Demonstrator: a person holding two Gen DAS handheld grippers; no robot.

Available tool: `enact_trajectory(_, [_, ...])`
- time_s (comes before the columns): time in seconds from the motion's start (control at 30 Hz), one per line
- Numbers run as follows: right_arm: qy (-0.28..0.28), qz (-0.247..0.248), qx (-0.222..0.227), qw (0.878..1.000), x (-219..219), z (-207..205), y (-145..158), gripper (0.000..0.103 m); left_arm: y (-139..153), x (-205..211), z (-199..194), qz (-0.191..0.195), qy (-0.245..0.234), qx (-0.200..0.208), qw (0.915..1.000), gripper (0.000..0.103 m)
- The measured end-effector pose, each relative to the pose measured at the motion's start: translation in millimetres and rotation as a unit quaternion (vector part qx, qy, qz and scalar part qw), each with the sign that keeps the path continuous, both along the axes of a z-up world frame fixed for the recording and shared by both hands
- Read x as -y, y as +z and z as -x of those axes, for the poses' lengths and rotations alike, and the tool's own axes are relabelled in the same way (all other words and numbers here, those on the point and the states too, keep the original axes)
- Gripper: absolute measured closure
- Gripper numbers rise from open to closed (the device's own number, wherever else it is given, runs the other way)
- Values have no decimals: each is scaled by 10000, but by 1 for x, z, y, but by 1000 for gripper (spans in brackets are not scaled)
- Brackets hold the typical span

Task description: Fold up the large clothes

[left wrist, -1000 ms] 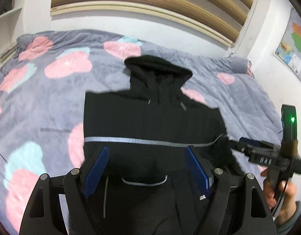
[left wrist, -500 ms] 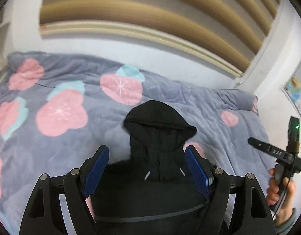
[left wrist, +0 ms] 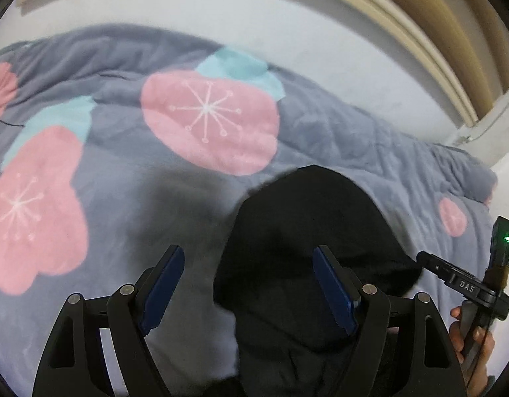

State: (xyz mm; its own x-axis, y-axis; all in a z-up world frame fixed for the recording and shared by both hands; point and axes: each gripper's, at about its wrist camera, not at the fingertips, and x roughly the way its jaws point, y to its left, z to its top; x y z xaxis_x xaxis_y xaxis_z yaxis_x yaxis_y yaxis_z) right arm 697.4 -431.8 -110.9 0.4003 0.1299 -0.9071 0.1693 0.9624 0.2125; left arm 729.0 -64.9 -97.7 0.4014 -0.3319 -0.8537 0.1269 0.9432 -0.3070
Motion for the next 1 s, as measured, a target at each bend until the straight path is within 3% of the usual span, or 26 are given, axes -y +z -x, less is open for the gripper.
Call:
enact_trajectory(0.27, [521, -134, -291, 9981, -18, -10, -39, 32, -51, 18, -20, 180, -382, -522, 9977, 22])
enact_trajectory(0.47, [639, -364, -639, 9952, -24, -6, -66, 35, -96, 25, -16, 314, -647, -1216, 9900, 22])
enact_trajectory(0.6, [1161, 16, -400, 9924, -31, 16, -58, 53, -95, 14, -1, 469, -744, -1004, 9911, 23])
enact_trajectory(0.67, [1231, 12, -231, 9921, -29, 26, -51, 77, -89, 14, 7, 356, -949, -768, 9919, 34])
enact_trajectory(0.7, [1225, -57, -166, 9923, -28, 28, -47, 80, -86, 13, 9, 339, -986, -690, 9922, 43])
enact_trajectory(0.73, [1217, -66, -111, 9925, -28, 30, -44, 83, -80, 13, 11, 464, -1052, -597, 9916, 63])
enact_trajectory(0.77, [1223, 5, -51, 9925, -31, 32, -39, 84, -77, 14, 13, 556, -1111, -544, 9908, 72])
enact_trajectory(0.8, [1240, 147, -35, 9922, -34, 32, -36, 84, -69, 17, 15, 505, -1168, -405, 9911, 74])
enact_trajectory(0.9, [1232, 345, -249, 9915, -41, 24, -41, 83, -66, 28, 13, 100, -1274, -392, 9910, 70])
enact_trajectory(0.97, [1218, 249, -380, 9915, -42, 14, -46, 74, -71, 25, 4, 155, -1220, -585, 9907, 60])
enact_trajectory(1.0, [1192, 183, -444, 9917, -41, 8, -48, 71, -75, 22, 0, 297, -1169, -724, 9901, 47])
